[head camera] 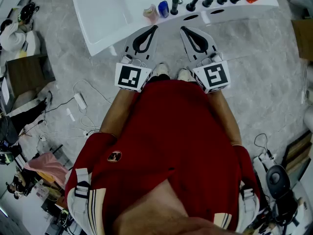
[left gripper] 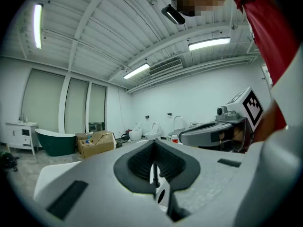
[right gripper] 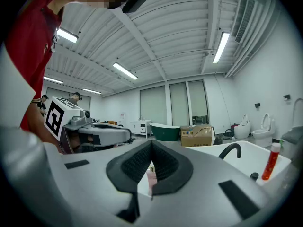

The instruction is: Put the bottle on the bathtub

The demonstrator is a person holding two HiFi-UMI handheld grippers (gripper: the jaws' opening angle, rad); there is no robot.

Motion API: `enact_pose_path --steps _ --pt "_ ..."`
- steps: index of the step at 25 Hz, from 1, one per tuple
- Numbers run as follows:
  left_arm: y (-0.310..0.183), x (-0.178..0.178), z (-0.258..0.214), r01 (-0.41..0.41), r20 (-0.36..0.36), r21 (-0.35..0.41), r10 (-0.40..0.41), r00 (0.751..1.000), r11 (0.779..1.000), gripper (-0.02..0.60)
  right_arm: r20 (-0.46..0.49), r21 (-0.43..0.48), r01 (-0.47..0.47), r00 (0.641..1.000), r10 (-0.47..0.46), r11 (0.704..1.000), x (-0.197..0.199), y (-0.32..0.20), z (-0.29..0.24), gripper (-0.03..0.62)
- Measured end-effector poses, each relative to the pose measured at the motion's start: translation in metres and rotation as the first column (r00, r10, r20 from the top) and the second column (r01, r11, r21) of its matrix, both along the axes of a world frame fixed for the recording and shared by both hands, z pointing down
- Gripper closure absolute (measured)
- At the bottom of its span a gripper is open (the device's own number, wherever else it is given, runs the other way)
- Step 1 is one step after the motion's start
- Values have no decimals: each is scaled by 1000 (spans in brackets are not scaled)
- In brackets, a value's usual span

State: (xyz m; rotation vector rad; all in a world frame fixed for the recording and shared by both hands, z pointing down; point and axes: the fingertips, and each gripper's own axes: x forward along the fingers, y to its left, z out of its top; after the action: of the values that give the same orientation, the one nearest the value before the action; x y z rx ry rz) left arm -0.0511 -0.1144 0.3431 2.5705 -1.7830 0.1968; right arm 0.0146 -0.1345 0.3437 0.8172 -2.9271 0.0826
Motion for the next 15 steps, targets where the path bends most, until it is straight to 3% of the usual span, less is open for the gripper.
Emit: enact_pose_path --steps 15 --pt "1 -5 -1 0 -1 7 0 1000 1000 575 -10 0 -2 1000 2 1000 -3 2 1 595"
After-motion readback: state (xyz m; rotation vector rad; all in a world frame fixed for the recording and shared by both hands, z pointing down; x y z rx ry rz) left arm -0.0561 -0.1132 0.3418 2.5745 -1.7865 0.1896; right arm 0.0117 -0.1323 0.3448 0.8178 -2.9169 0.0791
